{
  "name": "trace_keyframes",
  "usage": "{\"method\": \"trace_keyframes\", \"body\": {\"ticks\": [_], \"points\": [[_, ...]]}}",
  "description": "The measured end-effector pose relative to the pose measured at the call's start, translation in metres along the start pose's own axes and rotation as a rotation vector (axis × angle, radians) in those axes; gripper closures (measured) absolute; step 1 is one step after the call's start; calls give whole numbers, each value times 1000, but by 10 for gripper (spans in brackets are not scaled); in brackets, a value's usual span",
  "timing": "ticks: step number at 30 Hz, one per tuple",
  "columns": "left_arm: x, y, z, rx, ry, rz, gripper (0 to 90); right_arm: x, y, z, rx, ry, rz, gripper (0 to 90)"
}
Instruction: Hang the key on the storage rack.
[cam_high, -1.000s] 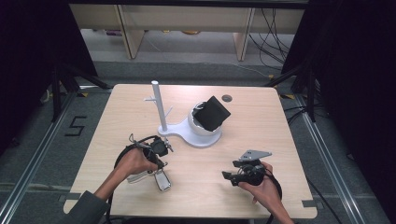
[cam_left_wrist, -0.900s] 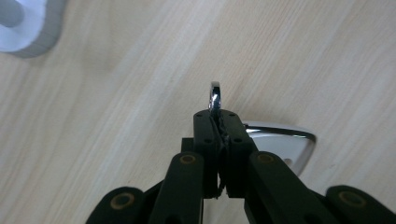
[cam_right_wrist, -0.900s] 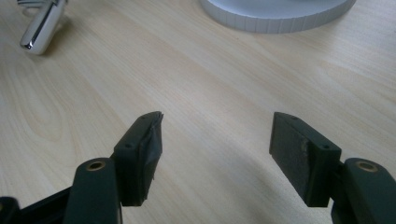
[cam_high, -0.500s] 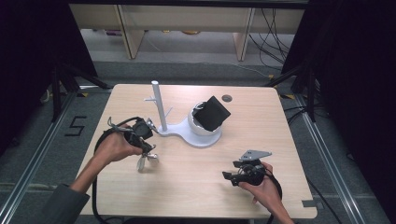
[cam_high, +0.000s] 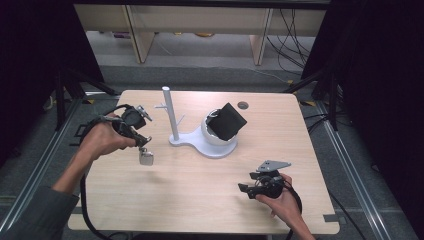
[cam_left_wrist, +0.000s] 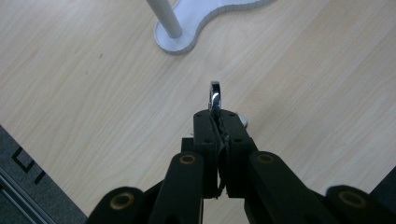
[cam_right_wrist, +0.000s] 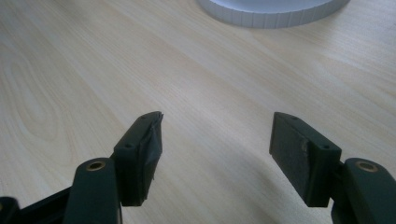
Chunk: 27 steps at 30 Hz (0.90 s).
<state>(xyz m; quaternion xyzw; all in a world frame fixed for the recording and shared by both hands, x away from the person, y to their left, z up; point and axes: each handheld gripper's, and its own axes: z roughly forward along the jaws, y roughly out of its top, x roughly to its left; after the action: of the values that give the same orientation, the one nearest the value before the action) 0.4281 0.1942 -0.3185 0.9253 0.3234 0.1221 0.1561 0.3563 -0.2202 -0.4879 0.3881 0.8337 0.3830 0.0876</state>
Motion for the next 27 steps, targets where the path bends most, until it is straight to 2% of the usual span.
{"method": "trace_keyframes", "body": {"ticks": [4,9,10,12,18,20,22,23,24,27], "points": [[10,3,-8,7,7,-32,865,0,1,0,-1,1,-2,354],[21,10,-14,6,30,-54,866,0,0,0,2,4,-6,354],[23,12,-14,-16,42,-43,866,0,0,0,1,6,-6,354],[27,16,-16,-15,49,-51,865,1,0,1,7,12,-4,354],[40,27,-20,-29,85,-98,866,1,0,1,4,14,-4,354],[41,31,-21,-19,84,-132,866,1,0,0,5,7,-2,354],[44,35,-21,-15,83,-133,865,1,0,1,3,12,-7,354],[46,36,-20,-27,88,-118,865,1,0,1,14,16,1,354],[47,38,-21,-20,89,-145,865,1,0,1,12,16,-7,354],[49,43,-21,-14,98,-157,866,2,0,2,15,14,-11,354]]}}
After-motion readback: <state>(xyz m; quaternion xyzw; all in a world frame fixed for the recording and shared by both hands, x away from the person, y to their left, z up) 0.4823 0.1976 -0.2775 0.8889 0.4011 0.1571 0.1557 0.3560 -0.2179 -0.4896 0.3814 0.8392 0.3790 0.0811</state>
